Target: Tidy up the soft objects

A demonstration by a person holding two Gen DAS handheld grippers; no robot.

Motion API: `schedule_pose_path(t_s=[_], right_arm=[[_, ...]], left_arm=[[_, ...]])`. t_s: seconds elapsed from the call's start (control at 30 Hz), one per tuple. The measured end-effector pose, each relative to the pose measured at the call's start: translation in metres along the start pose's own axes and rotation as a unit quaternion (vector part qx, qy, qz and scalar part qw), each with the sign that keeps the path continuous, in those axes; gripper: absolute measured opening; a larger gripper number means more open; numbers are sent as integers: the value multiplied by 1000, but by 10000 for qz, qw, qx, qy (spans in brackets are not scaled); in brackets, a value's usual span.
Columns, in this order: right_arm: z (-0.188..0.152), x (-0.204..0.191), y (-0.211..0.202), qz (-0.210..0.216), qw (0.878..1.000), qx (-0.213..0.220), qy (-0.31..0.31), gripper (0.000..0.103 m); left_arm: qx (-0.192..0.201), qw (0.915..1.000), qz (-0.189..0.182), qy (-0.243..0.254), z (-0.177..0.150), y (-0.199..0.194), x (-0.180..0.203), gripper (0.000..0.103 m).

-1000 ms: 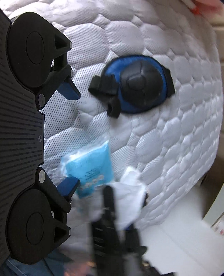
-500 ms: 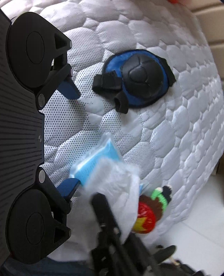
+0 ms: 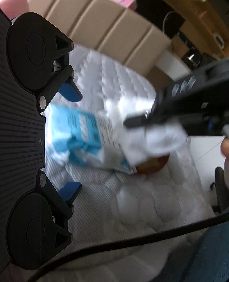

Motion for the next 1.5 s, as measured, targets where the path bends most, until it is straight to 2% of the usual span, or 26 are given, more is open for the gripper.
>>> schedule_pose_path(t_s=[0.1, 0.17, 0.2, 0.23, 0.27, 0.37, 0.43, 0.5, 0.53, 0.57, 0.6, 0.67, 0.73, 0.77, 0.83, 0.9, 1.0, 1.1, 1.13, 1.2, 1.27, 1.33, 1.4, 1.43, 1.47, 1.5], right_arm=[[5, 0, -5, 52, 9997, 229, 57, 10], [8, 2, -6, 43, 9994, 335, 102, 10], [9, 3, -7, 44, 9992, 388, 133, 10], [10, 5, -8, 65, 9988, 441, 192, 10], [12, 8, -10, 96, 9983, 504, 267, 10], [14, 13, -15, 128, 9968, 659, 435, 10], [16, 14, -17, 141, 9958, 749, 499, 10], [20, 11, -20, 219, 9942, 901, 540, 10], [23, 5, -22, 373, 9931, 971, 538, 10], [26, -4, -22, 671, 9916, 955, 564, 10], [29, -13, -22, 968, 9891, 939, 590, 10], [30, -32, -12, 1528, 9832, 726, 688, 10], [25, -45, 8, 1678, 9826, 366, 712, 10], [22, -49, 18, 1621, 9843, 216, 664, 10], [18, -47, 27, 1169, 9925, 78, 351, 10], [15, -43, 33, 741, 9972, -24, 80, 9], [19, -22, 23, 259, 9993, 178, 191, 9], [21, 3, 14, -235, 9987, 344, 294, 9], [22, 9, 11, -249, 9981, 396, 413, 9], [24, 19, 4, -63, 9961, 521, 705, 9], [28, 20, -2, 154, 9938, 679, 864, 9], [30, 20, -8, 246, 9928, 796, 864, 9], [32, 20, -9, 240, 9926, 848, 836, 9], [32, 20, -10, 246, 9921, 883, 852, 9], [33, 20, -11, 259, 9915, 926, 877, 9], [34, 22, -14, 288, 9903, 991, 935, 9]], left_arm=[[-51, 9985, -189, -517, 3, 11, -7, 100], [-116, 9935, -283, -1093, 4, 19, -18, 92], [-180, 9867, -335, -1579, 4, 23, -28, 78], [-263, 9737, -439, -2220, 2, 25, -42, 78], [-283, 9551, -576, -2891, 0, 26, -56, 78], [-334, 8894, -929, -4462, -13, 29, -93, 77], [-351, 8409, -1112, -5285, -26, 32, -109, 77], [-413, 7887, -1373, -5979, -39, 36, -121, 77], [-437, 7722, -1461, -6168, -42, 37, -125, 77], [-453, 7690, -1503, -6197, -45, 36, -128, 77], [-476, 7766, -1479, -6105, -44, 36, -128, 77], [-523, 8023, -1413, -5776, -38, 36, -121, 77], [-545, 8247, -1351, -5464, -32, 35, -112, 78], [-546, 8364, -1301, -5297, -29, 34, -109, 79], [-549, 8536, -1200, -5039, -26, 32, -105, 80], [-570, 8650, -1107, -4860, -25, 32, -102, 83], [-552, 8845, -882, -4548, -23, 33, -99, 88], [-404, 9200, -608, -3850, -14, 24, -90, 92], [-303, 9348, -510, -3503, -9, 20, -85, 93], [-82, 9627, -308, -2686, 1, 14, -72, 94], [8, 9830, -62, -1837, 7, 14, -53, 94], [-49, 9912, 50, -1321, 7, 20, -36, 90], [-120, 9892, -74, -1460, 6, 25, -32, 80], [-116, 9834, -194, -1803, 7, 24, -37, 75], [-104, 9694, -429, -2414, 9, 22, -49, 73], [-86, 9507, -658, -3029, 8, 20, -62, 68]])
Point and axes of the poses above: each gripper's, at about its wrist camera, not at the fingertips, and y roughly the way its jaws point, x to its right, z to its top, the point moved 8 cm from there along y, roughly the way its jaws point, and after that the axes turned 8 degrees about -y, right-handed, at the moved point
